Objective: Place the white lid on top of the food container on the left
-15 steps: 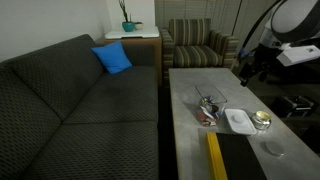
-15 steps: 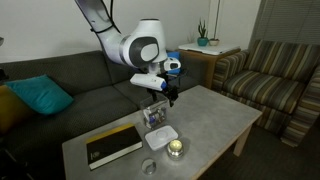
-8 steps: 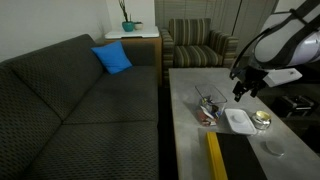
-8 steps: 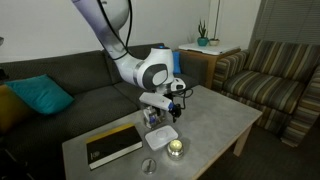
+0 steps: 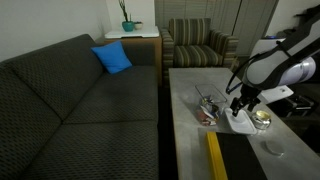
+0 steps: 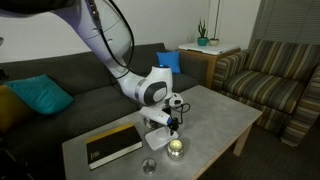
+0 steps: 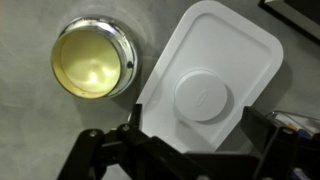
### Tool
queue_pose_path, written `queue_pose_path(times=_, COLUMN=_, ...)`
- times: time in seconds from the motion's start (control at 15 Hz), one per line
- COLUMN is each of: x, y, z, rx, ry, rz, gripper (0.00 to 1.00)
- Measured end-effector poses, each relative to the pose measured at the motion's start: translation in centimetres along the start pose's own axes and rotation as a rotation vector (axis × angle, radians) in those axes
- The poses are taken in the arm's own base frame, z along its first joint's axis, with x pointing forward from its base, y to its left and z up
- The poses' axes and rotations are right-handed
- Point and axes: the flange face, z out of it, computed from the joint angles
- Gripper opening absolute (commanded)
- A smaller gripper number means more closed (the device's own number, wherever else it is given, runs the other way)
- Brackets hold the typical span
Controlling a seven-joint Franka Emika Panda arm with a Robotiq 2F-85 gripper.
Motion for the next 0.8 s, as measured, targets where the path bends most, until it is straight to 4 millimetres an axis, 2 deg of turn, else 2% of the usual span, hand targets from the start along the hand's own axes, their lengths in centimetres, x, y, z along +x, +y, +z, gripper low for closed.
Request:
queue_pose_path(times=0.4, x=-0.61, y=-0.11, z=0.75, rx=0.029, ry=-0.089, rz=0.016, gripper=1.0)
queue_pose_path(times=0.8, x=-0.52, y=-0.43, z=0.72, rx=0.025, ry=-0.088, rz=0.084, gripper=1.0)
